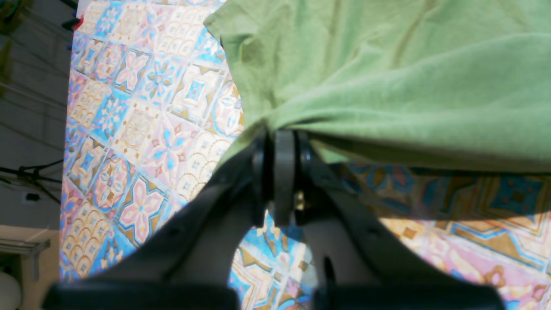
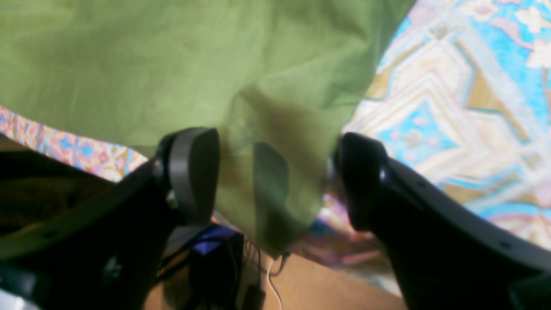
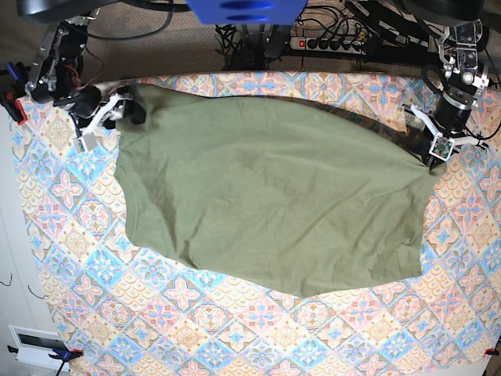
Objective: Layout the t-shirt on the table in an organized manner, then fold the t-shirt properly
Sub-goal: 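Grip the olive-green t-shirt edge firmly with both grippers, then lift the t-shirt with both grippers and swing it over the table, then lay the t-shirt flat, dragging its held edge back with both grippers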
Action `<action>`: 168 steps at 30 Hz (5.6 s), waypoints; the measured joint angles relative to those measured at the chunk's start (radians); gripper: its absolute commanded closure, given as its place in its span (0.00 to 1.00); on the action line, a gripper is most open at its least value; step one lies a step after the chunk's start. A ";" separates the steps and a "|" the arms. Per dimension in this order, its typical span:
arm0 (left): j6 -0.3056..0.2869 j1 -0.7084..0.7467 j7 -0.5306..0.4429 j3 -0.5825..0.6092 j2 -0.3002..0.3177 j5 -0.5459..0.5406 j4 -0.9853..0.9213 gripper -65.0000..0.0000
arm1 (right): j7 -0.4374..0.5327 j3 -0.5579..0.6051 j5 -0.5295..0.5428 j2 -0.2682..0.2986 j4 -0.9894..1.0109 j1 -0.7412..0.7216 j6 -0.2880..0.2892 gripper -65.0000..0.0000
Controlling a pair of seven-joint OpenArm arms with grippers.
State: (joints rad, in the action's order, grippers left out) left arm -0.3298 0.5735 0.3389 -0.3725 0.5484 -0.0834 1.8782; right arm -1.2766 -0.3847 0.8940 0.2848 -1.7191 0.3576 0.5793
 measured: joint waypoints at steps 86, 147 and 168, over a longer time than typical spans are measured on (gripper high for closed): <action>-0.006 -1.384 0.221 0.372 0.000 0.000 -0.437 1.00 | 0.366 0.408 -0.150 0.238 0.851 -1.624 0.116 0.99; -0.010 0.374 0.219 0.018 0.261 -0.006 0.195 1.00 | -0.073 -0.266 0.292 0.253 -0.095 0.180 0.116 0.99; -0.016 0.371 0.192 0.024 0.320 0.040 0.137 1.00 | -0.135 -0.458 0.517 0.259 -0.094 0.267 0.119 0.99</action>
State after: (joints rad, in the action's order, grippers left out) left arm -0.3462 0.9443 0.5304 -0.3481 0.8684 -0.0433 2.0155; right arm -1.4117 -0.8429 1.4105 0.5438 -1.8133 0.6247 0.6987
